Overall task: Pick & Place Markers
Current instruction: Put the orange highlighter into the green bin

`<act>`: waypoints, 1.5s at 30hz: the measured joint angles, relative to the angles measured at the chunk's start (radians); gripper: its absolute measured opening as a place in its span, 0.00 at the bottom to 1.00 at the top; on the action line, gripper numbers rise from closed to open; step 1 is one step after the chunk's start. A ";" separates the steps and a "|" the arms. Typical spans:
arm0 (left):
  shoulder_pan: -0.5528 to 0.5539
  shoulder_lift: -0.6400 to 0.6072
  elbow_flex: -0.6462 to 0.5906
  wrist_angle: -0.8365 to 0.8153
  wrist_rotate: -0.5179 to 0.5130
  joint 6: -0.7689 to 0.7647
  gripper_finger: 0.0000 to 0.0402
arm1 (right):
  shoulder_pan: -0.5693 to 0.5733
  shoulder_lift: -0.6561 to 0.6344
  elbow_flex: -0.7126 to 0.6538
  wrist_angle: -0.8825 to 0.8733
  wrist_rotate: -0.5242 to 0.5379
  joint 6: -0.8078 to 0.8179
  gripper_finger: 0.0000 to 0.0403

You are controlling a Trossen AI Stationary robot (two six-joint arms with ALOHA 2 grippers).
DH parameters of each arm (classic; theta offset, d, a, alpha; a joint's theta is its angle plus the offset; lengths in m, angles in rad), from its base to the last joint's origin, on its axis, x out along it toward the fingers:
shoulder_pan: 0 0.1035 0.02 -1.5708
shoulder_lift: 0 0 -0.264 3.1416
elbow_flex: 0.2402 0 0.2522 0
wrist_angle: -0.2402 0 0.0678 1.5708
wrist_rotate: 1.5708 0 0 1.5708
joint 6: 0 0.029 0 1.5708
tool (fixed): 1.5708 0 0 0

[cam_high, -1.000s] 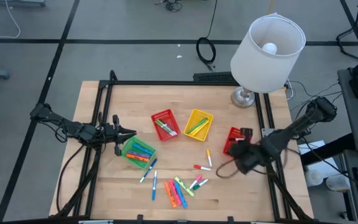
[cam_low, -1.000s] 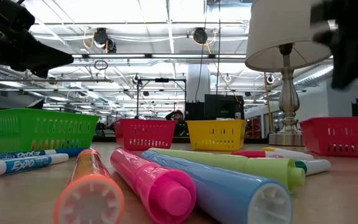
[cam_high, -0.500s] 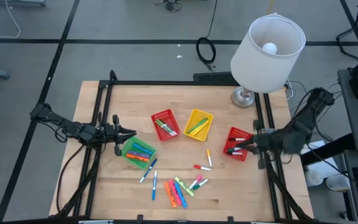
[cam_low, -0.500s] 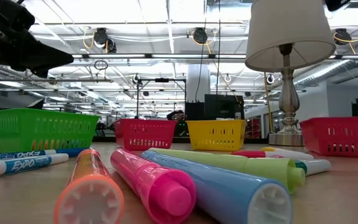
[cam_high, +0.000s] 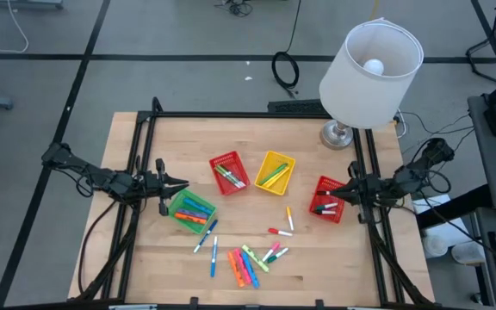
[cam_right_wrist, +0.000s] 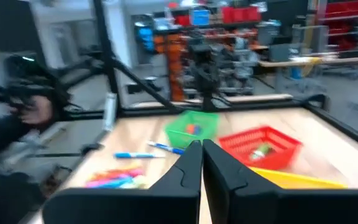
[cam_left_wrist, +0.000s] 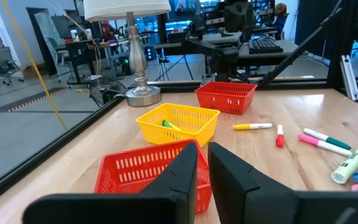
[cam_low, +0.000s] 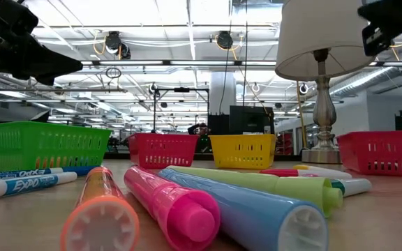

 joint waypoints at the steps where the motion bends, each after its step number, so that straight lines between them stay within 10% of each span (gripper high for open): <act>1: 0.000 0.000 0.000 0.000 0.000 -0.001 0.12 | -0.008 -0.007 -0.012 -0.006 0.015 0.001 0.00; 45: 0.000 0.000 0.000 -0.004 0.000 0.002 0.12 | -0.092 -0.116 -0.274 0.162 -0.042 -0.094 0.00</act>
